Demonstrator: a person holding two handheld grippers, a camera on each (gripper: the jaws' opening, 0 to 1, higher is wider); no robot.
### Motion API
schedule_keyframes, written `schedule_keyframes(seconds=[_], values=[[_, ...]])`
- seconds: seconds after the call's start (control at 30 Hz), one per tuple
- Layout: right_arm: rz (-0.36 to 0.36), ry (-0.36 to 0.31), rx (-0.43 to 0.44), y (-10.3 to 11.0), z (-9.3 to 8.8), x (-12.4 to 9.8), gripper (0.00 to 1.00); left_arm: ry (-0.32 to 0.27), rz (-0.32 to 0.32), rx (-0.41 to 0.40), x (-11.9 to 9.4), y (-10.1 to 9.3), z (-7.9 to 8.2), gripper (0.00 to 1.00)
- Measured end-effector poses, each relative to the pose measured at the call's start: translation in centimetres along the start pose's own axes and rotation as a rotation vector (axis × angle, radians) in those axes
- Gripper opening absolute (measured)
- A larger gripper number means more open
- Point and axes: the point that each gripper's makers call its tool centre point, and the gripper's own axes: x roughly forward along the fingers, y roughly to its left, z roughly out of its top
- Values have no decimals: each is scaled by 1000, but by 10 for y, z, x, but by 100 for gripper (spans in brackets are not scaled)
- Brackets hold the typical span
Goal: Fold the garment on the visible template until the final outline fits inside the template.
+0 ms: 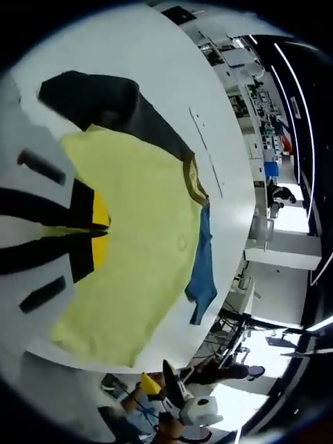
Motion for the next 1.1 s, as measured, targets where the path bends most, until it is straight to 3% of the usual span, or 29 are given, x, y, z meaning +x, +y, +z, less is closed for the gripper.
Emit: schedule_keyframes(seconds=[0.3,0.6,0.8,0.97,1.1], values=[[-9,-10,-8,-4,5,-3,60,15,21,36,29,7,-2,0],[24,-46,-54,5,19,-5,70,38,51,55,39,17,-13,1],[63,-75,-102,13,28,-3,81,2,81,72,28,20,0,8],[104,-104,-136,23,33,-3,90,-50,57,66,13,18,17,9],[134,-122,-156,30,37,-3,95,-52,33,59,3,16,16,11]])
